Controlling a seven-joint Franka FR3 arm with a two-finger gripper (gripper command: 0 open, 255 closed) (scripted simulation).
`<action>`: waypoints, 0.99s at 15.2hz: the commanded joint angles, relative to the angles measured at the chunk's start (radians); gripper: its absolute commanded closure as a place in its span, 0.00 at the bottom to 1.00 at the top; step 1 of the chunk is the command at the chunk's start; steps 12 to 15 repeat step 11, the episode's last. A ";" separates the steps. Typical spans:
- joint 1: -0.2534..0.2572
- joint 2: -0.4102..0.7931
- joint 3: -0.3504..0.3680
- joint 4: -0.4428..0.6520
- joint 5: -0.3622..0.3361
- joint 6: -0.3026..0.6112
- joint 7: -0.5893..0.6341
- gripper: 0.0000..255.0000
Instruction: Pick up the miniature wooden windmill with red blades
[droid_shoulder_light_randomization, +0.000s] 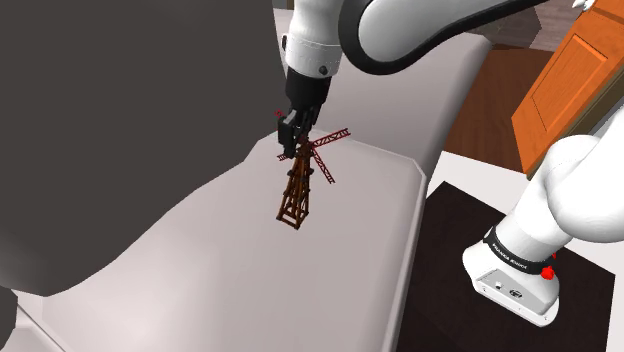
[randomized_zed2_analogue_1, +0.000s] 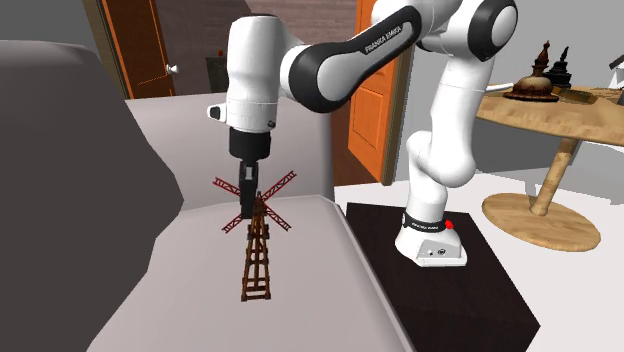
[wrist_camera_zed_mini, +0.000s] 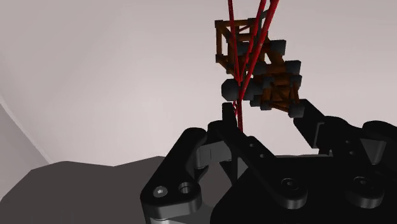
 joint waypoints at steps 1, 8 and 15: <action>0.000 -0.007 0.000 0.020 0.001 -0.026 0.001 1.00; -0.001 -0.024 -0.006 0.098 0.005 -0.120 -0.001 1.00; -0.002 -0.026 -0.006 0.111 0.005 -0.136 -0.001 1.00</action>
